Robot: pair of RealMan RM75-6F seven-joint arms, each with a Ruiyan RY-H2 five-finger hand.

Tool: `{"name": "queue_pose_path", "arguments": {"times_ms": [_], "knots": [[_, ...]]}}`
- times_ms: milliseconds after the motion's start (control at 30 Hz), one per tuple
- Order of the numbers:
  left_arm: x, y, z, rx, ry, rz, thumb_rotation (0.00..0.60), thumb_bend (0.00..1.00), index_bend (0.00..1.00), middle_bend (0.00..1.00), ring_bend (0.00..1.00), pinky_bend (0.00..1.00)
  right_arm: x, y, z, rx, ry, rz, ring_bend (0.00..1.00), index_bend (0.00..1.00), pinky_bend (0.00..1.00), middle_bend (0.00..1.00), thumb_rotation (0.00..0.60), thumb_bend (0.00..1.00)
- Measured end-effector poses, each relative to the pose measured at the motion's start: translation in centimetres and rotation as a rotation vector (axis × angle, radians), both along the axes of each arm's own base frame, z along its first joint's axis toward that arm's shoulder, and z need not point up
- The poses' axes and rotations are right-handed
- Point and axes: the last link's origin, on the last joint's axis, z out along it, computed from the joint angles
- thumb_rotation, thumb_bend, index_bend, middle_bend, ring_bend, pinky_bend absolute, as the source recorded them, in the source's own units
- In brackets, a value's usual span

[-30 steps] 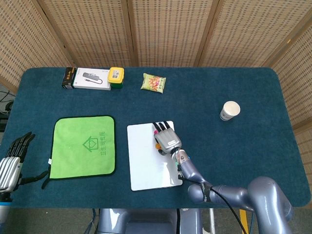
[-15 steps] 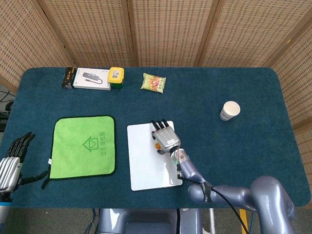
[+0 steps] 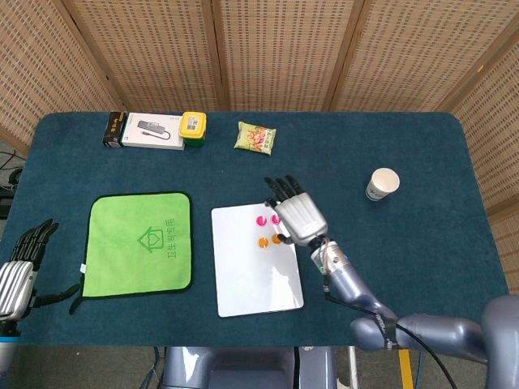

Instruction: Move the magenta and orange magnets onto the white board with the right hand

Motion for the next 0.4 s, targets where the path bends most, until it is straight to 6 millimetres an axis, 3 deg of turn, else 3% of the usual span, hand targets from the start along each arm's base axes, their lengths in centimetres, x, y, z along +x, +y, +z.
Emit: {"name": "queue_pose_path", "arguments": {"times_ms": [67,167,300,400], "knots": [[0.1,0.0,0.0,0.006,-0.002,-0.008,0.600,0.05,0.00,0.00,0.00,0.00,-1.7,0.4,1.7,-0.061,-0.008,0.011,0.00,0.09,0.00,0.00,0.600,0.06],[0.1,0.0,0.0,0.014,-0.003,-0.021,0.600,0.05,0.00,0.00,0.00,0.00,-6.7,1.5,5.2,-0.179,-0.024,-0.034,0.00,0.04,0.00,0.00,0.600,0.04],[0.2,-0.1,0.0,0.027,-0.003,-0.035,0.600,0.05,0.00,0.00,0.00,0.00,-14.0,4.6,9.0,-0.288,-0.070,-0.147,0.00,0.00,0.00,0.00,0.600,0.00],[0.3,-0.2,0.1,0.039,-0.002,-0.047,0.600,0.05,0.00,0.00,0.00,0.00,-18.7,7.2,10.9,-0.331,-0.080,-0.229,0.00,0.00,0.00,0.00,0.600,0.00]]}}
